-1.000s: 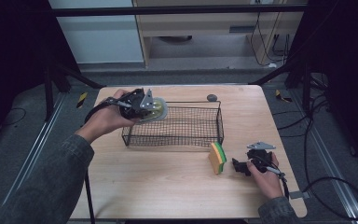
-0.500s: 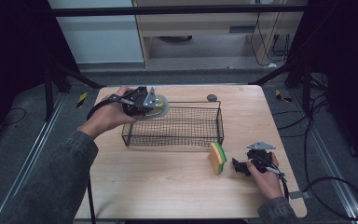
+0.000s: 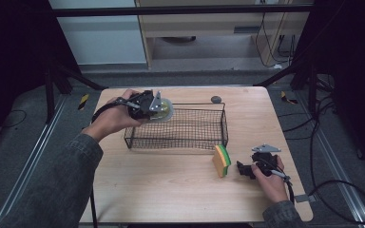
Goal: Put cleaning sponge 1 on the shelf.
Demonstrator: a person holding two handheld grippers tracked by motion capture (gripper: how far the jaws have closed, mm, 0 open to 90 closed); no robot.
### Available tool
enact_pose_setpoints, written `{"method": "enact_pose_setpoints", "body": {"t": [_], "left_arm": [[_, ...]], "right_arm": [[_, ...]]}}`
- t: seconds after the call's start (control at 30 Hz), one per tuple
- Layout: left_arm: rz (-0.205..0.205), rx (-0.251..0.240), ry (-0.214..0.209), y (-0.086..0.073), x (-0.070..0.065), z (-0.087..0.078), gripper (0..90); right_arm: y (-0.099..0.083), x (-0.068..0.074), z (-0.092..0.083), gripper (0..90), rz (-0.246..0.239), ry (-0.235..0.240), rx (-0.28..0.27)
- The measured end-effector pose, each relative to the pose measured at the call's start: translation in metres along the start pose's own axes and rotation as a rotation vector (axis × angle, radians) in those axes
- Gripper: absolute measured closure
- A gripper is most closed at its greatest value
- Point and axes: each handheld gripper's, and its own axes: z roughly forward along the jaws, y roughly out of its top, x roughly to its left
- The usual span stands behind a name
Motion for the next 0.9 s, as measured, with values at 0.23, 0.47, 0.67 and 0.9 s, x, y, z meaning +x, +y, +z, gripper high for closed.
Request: {"method": "enact_pose_setpoints", "body": {"t": [0.23, 0.47, 0.67, 0.9], "left_arm": [[0.018, 0.006, 0.002, -0.002, -0.001, 0.003, 70.7], [0.027, 0.023, -0.003, -0.010, 0.001, 0.010, 70.7], [0.024, 0.036, 0.009, -0.016, 0.002, 0.008, 70.7], [0.009, 0.020, 0.002, -0.022, 0.003, 0.010, 70.7]], "right_arm": [[0.000, 0.000, 0.000, 0.7, -0.002, 0.000, 0.001], [0.000, 0.000, 0.000, 0.7, -0.002, -0.001, 0.001], [0.000, 0.000, 0.000, 0.7, -0.002, -0.001, 0.001], [0.000, 0.000, 0.000, 0.7, 0.002, -0.003, 0.000]]}}
